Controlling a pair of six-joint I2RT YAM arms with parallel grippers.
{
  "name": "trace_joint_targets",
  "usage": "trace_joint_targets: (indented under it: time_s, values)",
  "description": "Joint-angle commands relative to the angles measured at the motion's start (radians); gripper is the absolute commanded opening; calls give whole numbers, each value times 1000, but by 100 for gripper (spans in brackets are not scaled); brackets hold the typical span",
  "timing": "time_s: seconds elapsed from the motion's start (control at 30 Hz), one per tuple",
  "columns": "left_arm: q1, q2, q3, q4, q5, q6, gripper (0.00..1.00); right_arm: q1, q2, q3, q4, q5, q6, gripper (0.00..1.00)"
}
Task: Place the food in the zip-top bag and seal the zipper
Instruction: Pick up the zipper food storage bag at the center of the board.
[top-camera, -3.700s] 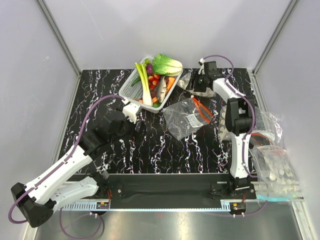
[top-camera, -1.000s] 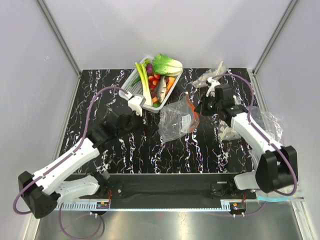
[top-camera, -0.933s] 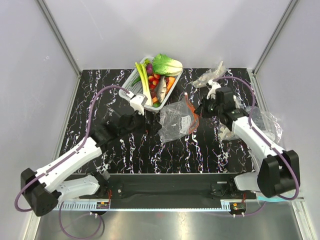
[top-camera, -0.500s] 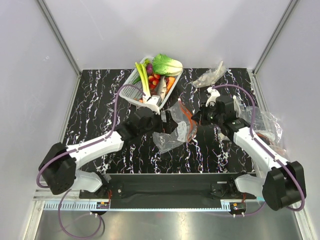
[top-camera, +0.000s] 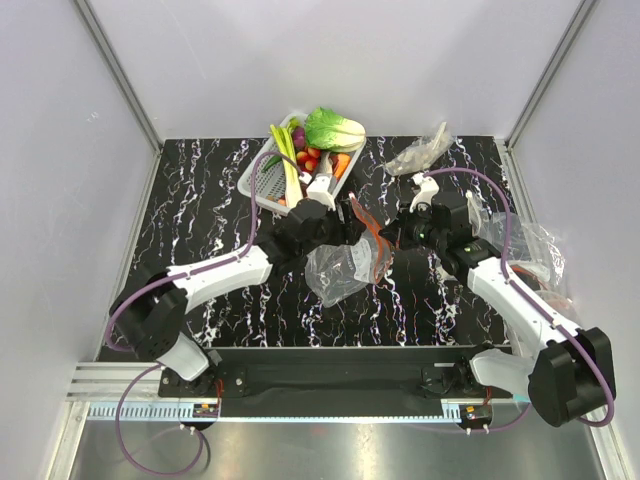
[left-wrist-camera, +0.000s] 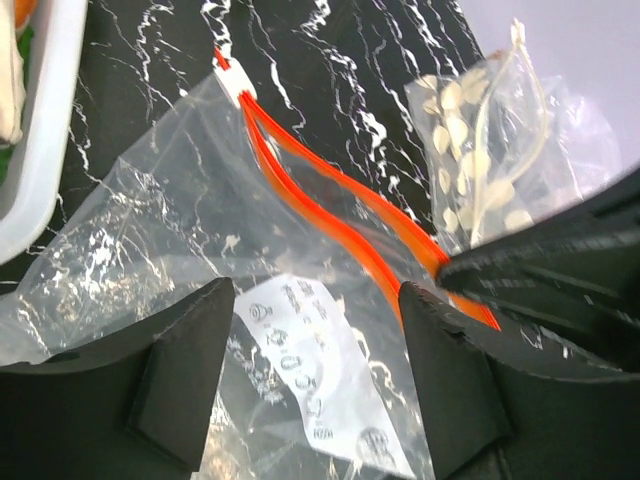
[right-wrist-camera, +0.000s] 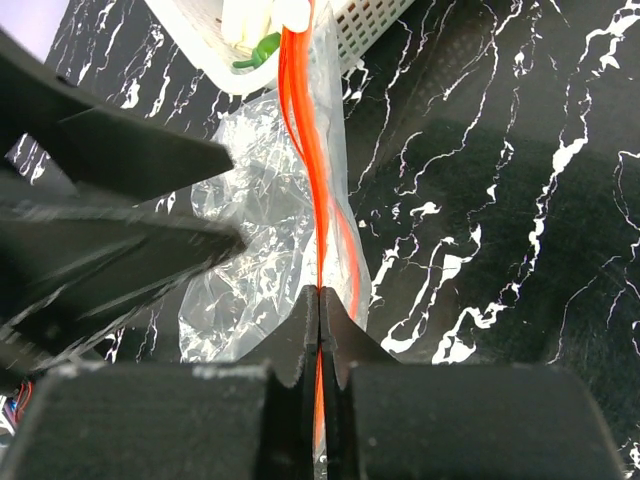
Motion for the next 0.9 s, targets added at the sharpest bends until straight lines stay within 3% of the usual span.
trace_joint_targets:
  time_s: [0.0,0.4,0.57,0.87]
  values:
    - [-2,28,66,61,-80,-19,68,14,-35,-6,53,-4,-4,0]
    - [15,124,178,26,-126,-22,63,24,-59,-6,52,-19,-21,0]
    - [25,169,238,-22,-127,-6,55,27,-58,-2,50,-16,-22,0]
    - [35,166,199,10,-115,1,50,39,-75,2,49,-15,-27,0]
